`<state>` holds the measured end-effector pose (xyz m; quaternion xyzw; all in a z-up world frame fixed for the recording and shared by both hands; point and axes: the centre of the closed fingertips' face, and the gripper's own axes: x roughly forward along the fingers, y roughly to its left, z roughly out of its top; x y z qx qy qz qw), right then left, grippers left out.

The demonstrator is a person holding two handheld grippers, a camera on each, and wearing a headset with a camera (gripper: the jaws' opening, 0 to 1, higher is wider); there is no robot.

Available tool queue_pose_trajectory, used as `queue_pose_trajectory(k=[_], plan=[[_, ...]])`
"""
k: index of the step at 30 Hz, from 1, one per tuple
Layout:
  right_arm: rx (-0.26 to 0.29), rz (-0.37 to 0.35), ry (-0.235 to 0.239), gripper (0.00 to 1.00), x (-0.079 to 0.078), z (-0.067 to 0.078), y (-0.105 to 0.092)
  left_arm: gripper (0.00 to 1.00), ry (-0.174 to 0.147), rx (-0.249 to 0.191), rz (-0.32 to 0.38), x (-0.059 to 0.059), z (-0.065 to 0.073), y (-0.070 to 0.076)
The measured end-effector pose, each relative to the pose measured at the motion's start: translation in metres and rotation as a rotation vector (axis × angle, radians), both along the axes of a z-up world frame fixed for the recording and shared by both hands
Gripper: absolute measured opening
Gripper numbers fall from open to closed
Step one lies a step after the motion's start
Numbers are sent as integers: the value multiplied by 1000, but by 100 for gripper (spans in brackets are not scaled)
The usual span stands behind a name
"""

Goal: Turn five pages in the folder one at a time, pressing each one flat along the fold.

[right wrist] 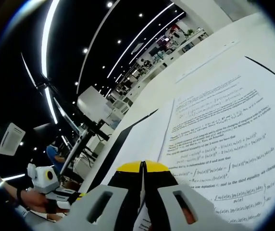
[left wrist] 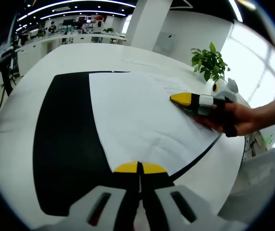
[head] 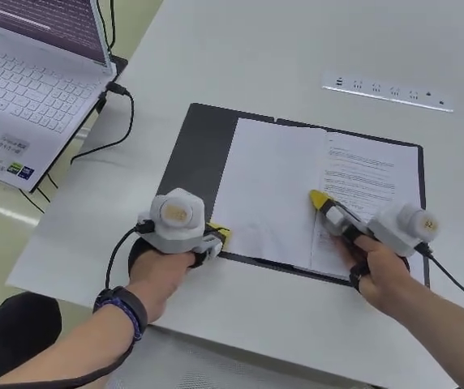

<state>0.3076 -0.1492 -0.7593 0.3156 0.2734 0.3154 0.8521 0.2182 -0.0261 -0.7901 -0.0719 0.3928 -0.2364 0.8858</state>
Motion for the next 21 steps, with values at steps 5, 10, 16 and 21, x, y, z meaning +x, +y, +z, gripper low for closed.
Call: queue_pose_trajectory(k=[5, 10, 16, 21], plan=[[2, 3, 8, 0, -12, -2, -1, 0, -3, 1, -1, 0, 0, 0], [-8, 39, 10, 0, -21, -7, -6, 0, -5, 3, -8, 0, 0, 0], [-18, 75, 14, 0, -32, -12, -8, 0, -8, 3, -15, 1, -1, 0], [-9, 92, 26, 0, -42, -15, -10, 0, -12, 2, -5, 1, -1, -1]])
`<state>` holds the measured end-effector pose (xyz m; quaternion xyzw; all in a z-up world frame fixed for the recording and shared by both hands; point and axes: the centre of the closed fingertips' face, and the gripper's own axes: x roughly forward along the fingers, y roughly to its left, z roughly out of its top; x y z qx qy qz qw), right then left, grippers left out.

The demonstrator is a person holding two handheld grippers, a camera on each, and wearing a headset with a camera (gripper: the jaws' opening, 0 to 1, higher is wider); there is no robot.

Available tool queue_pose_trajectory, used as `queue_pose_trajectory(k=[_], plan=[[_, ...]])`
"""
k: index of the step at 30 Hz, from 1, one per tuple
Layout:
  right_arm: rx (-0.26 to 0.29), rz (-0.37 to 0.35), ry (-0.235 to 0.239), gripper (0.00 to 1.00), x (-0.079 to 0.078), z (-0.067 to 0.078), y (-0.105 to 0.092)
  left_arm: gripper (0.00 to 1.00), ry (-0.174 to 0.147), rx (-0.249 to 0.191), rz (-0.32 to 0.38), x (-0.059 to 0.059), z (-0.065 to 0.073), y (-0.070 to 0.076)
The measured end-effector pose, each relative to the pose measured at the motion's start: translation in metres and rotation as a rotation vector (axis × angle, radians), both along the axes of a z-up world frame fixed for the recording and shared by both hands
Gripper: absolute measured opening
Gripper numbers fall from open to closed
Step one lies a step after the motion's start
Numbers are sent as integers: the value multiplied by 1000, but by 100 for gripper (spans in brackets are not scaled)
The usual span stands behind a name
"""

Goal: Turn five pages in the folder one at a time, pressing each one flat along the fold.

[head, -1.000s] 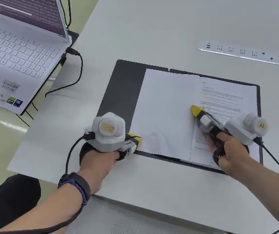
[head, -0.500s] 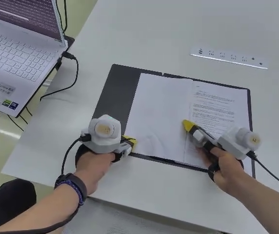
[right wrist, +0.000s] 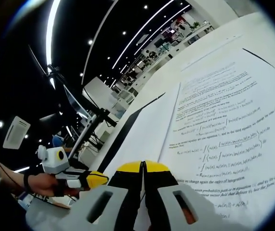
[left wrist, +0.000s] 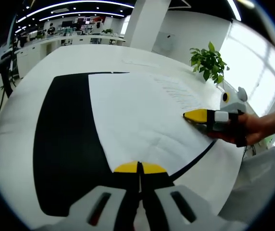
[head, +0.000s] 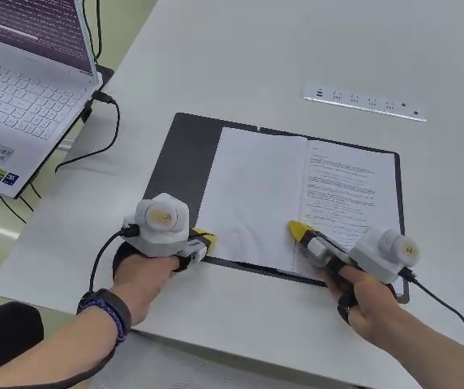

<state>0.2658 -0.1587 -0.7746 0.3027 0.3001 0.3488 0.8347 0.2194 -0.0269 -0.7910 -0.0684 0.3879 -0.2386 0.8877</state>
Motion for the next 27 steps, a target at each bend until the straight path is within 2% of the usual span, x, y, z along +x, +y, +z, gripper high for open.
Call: queue_pose_trajectory(k=[7, 15, 19, 22, 27], plan=[[-4, 48, 4, 0, -20, -2, 0, 0, -7, -11, 18, -1, 0, 0], [1, 46, 5, 0, -39, -3, 1, 0, -9, -25, 32, -1, 0, 0], [-4, 57, 9, 0, -46, -3, 1, 0, -17, -29, 42, -1, 1, 1], [-6, 59, 12, 0, -51, -3, 1, 0, -23, -9, 28, -1, 0, 1], [4, 30, 25, 0, -50, -3, -1, 0, -25, -7, 26, -1, 0, 1]])
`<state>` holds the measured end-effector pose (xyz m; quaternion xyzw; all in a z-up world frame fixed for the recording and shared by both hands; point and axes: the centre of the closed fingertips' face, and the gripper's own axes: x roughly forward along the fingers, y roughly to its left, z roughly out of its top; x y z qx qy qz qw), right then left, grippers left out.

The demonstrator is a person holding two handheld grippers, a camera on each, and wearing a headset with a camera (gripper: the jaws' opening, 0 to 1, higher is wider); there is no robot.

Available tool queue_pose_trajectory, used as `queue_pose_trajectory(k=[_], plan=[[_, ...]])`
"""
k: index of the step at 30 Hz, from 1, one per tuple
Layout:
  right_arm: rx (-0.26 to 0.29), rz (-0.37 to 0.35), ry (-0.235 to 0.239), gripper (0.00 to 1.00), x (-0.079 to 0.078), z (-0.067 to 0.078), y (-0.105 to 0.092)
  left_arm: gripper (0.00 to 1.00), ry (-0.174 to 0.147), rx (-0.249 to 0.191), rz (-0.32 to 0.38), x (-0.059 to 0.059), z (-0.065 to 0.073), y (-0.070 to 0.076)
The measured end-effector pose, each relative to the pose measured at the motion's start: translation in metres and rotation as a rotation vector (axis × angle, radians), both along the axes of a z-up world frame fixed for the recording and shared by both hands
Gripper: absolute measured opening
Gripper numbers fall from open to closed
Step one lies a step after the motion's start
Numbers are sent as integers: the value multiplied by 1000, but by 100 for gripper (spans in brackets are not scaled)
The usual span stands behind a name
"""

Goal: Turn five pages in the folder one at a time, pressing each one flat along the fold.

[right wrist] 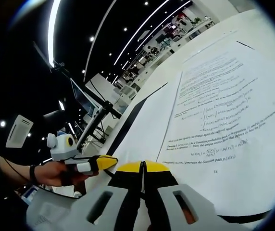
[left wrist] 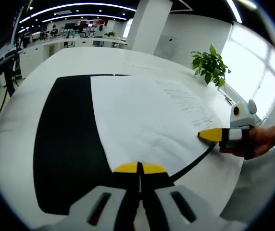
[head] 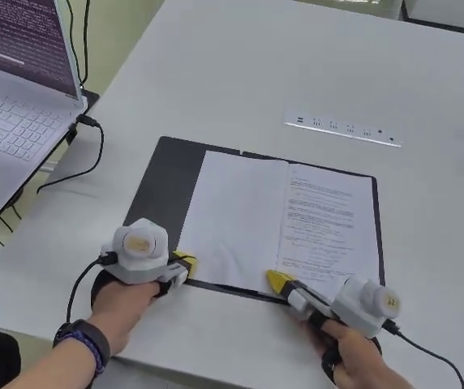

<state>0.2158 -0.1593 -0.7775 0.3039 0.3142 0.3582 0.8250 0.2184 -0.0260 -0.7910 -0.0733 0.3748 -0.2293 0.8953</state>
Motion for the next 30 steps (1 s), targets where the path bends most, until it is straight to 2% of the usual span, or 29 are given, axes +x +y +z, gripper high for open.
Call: queue_pose_trajectory(k=[2, 4, 7, 12, 16, 19, 21, 25, 26, 30], plan=[[-3, -5, -2, 0, 1, 0, 0, 0, -5, 36, -25, 0, 0, -1], [-6, -11, -1, 0, 1, 0, 0, 0, -6, 49, -31, 0, 0, -3], [-11, -24, 6, 0, 2, -1, -1, 0, 3, 54, -30, 0, 0, -2], [-12, -29, 18, 0, 2, -2, -2, 0, 28, 44, 11, 0, 0, -2], [-6, -59, 52, 0, 3, -3, -4, 0, 32, 84, 10, 0, 0, -4], [13, -87, 96, 0, 4, -2, -5, 0, 42, 93, 14, 0, 1, -4], [14, -85, 100, 0, 3, -1, -5, 0, 44, 83, 19, -1, 5, -5], [-12, -64, 98, 1, 1, 3, -7, 0, 16, 72, 23, 1, 20, -10], [-26, -69, 87, 2, 2, 4, -10, 0, 9, 70, 15, 1, 25, -12], [-30, -83, 75, 10, 5, 11, -17, 5, -8, 73, -4, -1, 38, -17]])
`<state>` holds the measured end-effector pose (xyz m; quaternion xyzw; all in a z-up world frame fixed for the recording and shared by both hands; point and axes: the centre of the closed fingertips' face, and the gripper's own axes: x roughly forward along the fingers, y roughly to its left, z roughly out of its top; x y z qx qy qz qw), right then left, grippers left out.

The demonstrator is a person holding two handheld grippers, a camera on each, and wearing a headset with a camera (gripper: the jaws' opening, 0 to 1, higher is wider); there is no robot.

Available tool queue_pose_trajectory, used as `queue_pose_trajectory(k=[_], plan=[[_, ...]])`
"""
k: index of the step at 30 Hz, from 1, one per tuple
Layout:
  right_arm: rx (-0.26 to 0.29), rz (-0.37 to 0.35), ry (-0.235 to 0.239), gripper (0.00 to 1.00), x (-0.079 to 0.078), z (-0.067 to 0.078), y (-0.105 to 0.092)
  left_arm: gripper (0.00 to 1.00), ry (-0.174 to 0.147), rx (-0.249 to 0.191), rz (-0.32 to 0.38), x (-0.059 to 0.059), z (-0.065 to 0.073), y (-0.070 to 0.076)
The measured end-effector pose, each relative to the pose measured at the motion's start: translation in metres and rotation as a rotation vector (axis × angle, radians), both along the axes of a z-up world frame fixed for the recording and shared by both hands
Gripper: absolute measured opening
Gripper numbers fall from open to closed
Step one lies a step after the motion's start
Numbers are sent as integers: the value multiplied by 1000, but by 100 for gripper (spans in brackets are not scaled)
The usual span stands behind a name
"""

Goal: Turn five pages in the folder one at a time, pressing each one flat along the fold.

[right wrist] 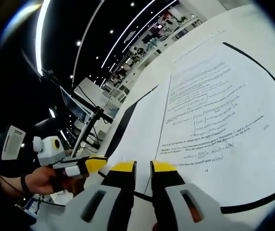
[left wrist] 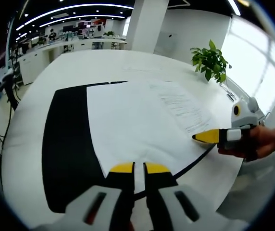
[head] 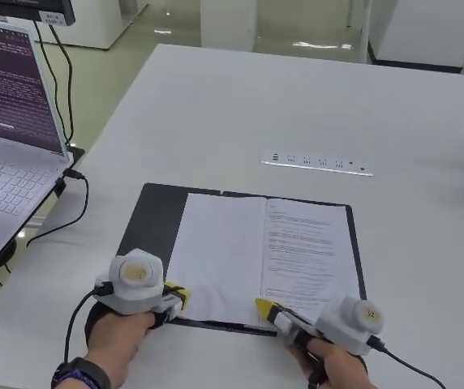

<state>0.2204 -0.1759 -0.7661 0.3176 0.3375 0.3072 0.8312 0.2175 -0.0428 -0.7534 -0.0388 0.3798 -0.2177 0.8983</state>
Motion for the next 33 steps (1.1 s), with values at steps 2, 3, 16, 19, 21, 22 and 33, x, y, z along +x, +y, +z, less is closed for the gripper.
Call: queue_pose_trajectory(k=[2, 3, 16, 19, 21, 22, 33], plan=[[-25, 10, -22, 12, -2, 5, -3, 6, -6, -30, 30, -1, 8, -1], [-38, 17, -33, 14, -4, 8, -5, 7, -10, -33, 32, -3, 11, -1], [-157, 64, -155, 29, -6, 45, -31, 17, -83, -6, -12, -22, 46, -7], [-170, 63, -174, 30, -6, 52, -39, 18, -97, 3, -16, -23, 53, -4], [-188, 66, -197, 32, -5, 58, -45, 20, -112, 9, -19, -24, 59, -1], [-209, 76, -212, 33, -5, 60, -49, 21, -120, 10, -17, -24, 63, 2], [-274, 89, -284, 42, -12, 77, -74, 28, -169, 8, -20, -29, 86, 20]])
